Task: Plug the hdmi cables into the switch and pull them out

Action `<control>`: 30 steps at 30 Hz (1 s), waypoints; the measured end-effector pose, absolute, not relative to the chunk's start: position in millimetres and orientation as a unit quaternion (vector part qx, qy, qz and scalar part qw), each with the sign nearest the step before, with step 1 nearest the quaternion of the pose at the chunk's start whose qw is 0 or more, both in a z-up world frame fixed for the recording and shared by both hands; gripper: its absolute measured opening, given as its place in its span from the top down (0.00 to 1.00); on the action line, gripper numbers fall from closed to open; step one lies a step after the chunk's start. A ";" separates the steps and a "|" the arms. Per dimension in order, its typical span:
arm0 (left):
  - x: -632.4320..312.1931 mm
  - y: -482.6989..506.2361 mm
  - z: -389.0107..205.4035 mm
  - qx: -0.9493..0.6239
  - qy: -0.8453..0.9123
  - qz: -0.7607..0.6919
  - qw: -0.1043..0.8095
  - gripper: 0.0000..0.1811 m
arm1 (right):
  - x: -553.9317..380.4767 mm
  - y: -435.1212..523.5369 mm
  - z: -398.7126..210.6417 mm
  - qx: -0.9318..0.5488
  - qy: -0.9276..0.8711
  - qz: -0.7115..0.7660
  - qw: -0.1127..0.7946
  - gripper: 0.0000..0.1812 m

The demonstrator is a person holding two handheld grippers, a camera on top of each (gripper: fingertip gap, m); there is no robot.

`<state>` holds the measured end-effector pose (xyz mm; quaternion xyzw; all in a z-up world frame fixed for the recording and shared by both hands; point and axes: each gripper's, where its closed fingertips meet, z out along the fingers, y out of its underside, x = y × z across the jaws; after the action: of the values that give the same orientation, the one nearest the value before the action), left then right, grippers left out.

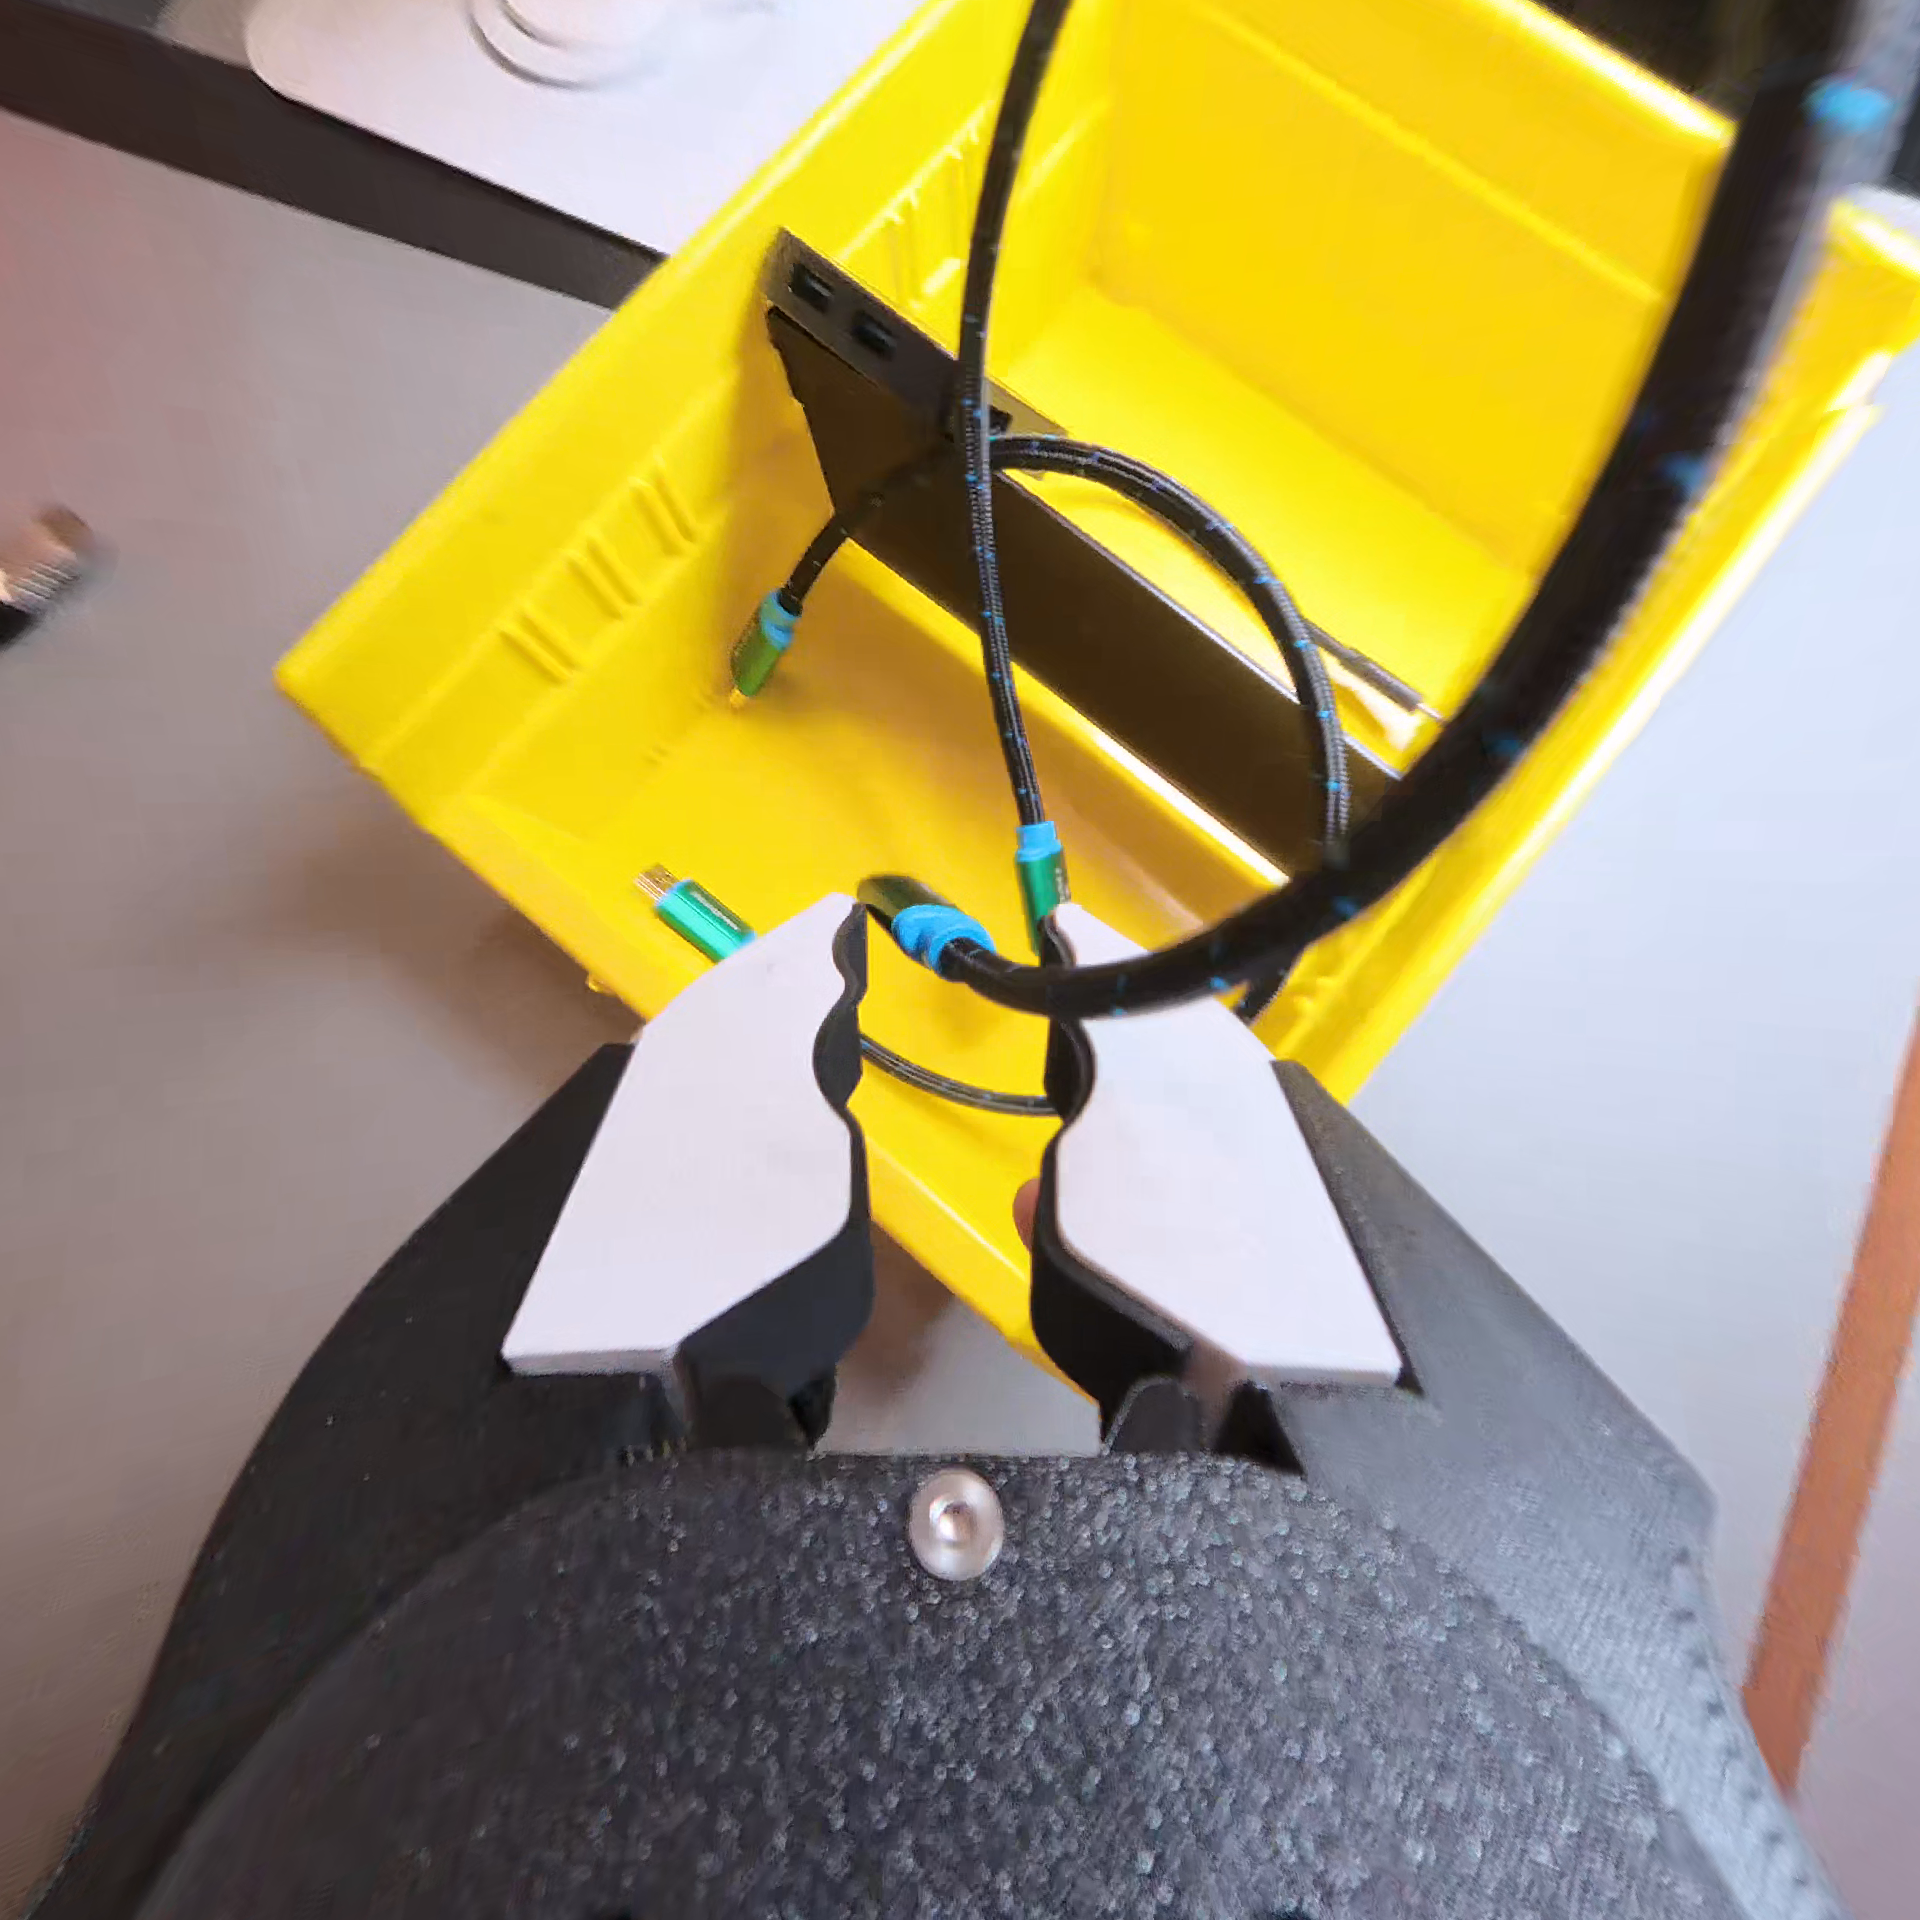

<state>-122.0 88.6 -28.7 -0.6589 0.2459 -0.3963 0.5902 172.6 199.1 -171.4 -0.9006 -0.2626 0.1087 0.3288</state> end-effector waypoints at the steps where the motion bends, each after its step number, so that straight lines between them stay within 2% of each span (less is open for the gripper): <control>1: -121.6 88.4 -29.1 -0.659 0.247 -0.396 0.589 0.88 | 176.0 198.2 -171.2 -0.902 -0.263 0.099 0.326 0.83; 5: -121.3 88.5 -31.2 -0.663 0.249 -0.395 0.586 0.88 | 194.0 203.7 -165.3 -0.901 -0.255 0.063 0.344 0.83; 13: -120.4 90.7 -37.9 -0.673 0.248 -0.392 0.576 0.88 | 221.3 230.6 -119.8 -0.842 -0.239 -0.091 0.475 0.81; 14: -120.3 90.6 -38.5 -0.673 0.249 -0.391 0.576 0.88 | 223.4 233.2 -116.0 -0.833 -0.239 -0.100 0.489 0.83; 15: -120.2 90.6 -38.9 -0.674 0.250 -0.391 0.575 0.88 | 219.6 233.9 -115.5 -0.826 -0.248 -0.086 0.498 0.92; 16: -120.0 90.6 -39.4 -0.674 0.250 -0.391 0.574 0.88 | 211.0 232.7 -118.2 -0.824 -0.261 -0.050 0.500 0.92; 21: -117.7 91.4 -44.5 -0.680 0.255 -0.392 0.564 0.88 | 169.9 211.5 -131.2 -0.851 -0.271 0.154 0.423 0.97; 27: -117.2 93.7 -48.7 -0.685 0.257 -0.391 0.559 0.88 | 201.8 225.9 -170.1 -0.903 -0.258 0.026 0.342 0.96; 28: -117.7 94.2 -50.0 -0.687 0.257 -0.390 0.557 0.88 | 206.7 233.4 -164.7 -0.896 -0.250 -0.009 0.366 0.91; 30: -119.0 96.6 -53.5 -0.691 0.254 -0.391 0.553 0.88 | 217.4 242.3 -149.7 -0.879 -0.248 -0.084 0.398 0.73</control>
<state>-119.0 96.6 -53.5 -0.6906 0.2536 -0.3906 0.5533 217.4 242.3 -149.7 -0.8790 -0.2483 -0.0839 0.3984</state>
